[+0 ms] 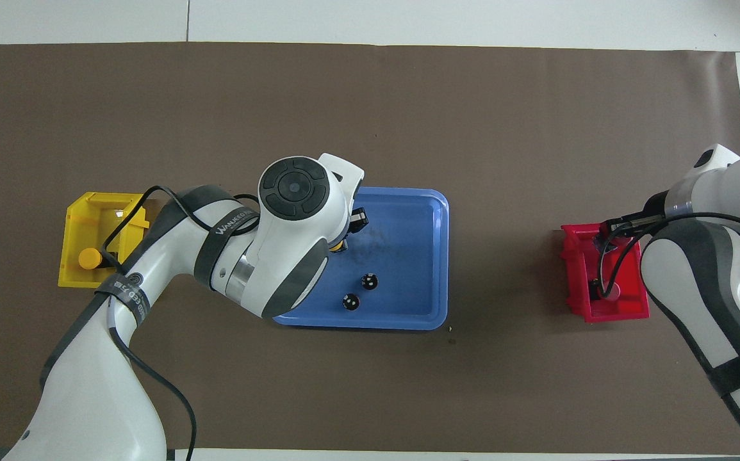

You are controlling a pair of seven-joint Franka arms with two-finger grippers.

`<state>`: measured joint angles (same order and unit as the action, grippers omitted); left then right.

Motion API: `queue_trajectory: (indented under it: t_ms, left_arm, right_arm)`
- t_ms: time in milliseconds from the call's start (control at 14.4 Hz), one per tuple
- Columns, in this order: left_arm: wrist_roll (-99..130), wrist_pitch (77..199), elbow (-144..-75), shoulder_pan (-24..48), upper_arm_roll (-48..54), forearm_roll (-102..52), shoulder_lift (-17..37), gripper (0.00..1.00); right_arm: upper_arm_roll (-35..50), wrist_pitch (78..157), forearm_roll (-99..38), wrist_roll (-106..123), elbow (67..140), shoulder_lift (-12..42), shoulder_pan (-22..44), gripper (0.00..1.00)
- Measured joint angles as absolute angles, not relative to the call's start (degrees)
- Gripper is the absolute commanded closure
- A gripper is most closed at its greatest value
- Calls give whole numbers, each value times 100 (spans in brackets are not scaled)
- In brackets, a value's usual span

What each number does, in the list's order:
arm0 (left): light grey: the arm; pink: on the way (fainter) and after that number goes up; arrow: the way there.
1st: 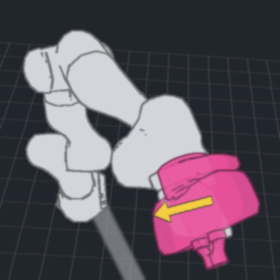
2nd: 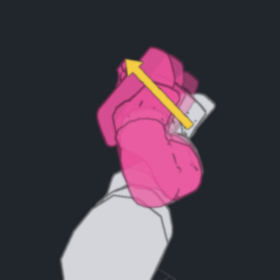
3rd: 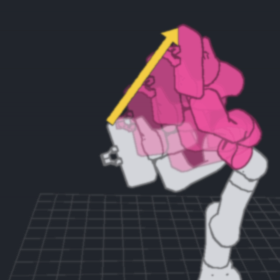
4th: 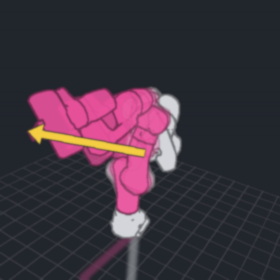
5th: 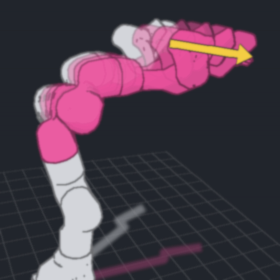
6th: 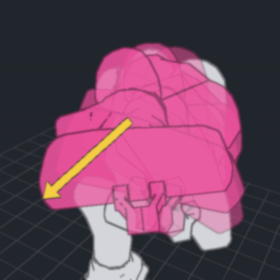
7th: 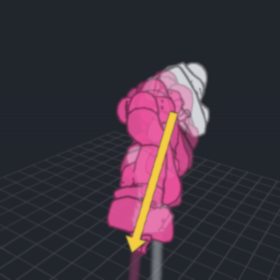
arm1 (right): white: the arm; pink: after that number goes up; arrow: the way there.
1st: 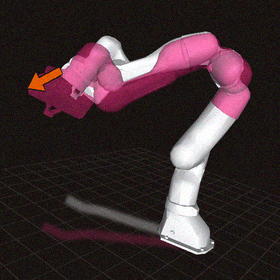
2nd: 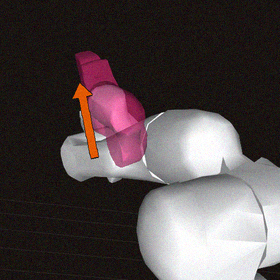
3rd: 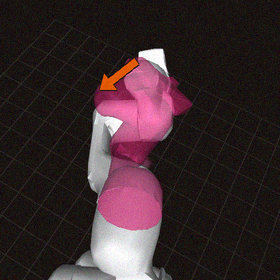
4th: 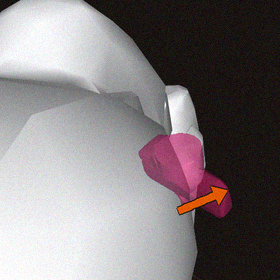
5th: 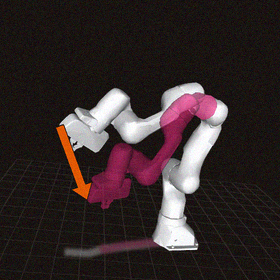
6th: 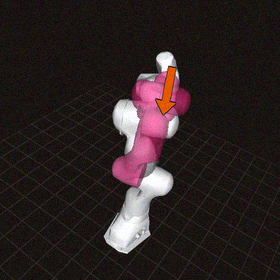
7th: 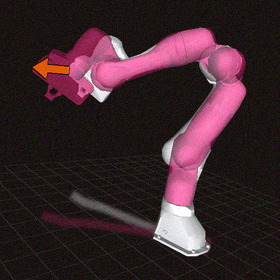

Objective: Sort red and yellow buttons by color
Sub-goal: 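Lower the red button into the red bin while the left gripper grasps yellow, then carry the yellow button into the yellow bin and open the left gripper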

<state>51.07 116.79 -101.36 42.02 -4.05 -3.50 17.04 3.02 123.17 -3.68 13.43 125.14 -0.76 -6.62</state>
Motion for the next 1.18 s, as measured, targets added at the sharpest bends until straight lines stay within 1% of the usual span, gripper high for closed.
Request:
queue_trajectory:
  t_ms: [208, 417, 764, 973, 1042, 1112, 1181]
  left_arm:
    - [4802, 11036, -9765, 3819, -561, -349, 1509, 98]
    - [3694, 10512, -9720, 2962, -618, -349, 1172, 98]
    - [1793, 10395, -9698, 1546, -653, -300, 1072, 98]
    - [739, 10395, -9671, 905, -656, -220, 1066, 98]
    - [441, 10395, -9671, 750, -656, -184, 1066, 98]
    - [223, 10403, -9674, 627, -656, -168, 1066, 98]
    - [85, 10426, -9692, 548, -655, -162, 1065, 98]
  right_arm:
    - [303, 12579, -361, 1344, 12716, -74, -714, 84]
    - [321, 12860, -360, 1344, 12973, -72, -711, 84]
    - [326, 13205, -357, 1357, 13323, -72, -710, 84]
    - [330, 13241, -355, 1359, 13367, -104, -710, 83]
    - [334, 13248, -355, 1359, 13375, -107, -709, 73]
    - [336, 13254, -354, 1359, 13379, -108, -709, 61]
    - [337, 13254, -353, 1361, 13381, -110, -709, 54]
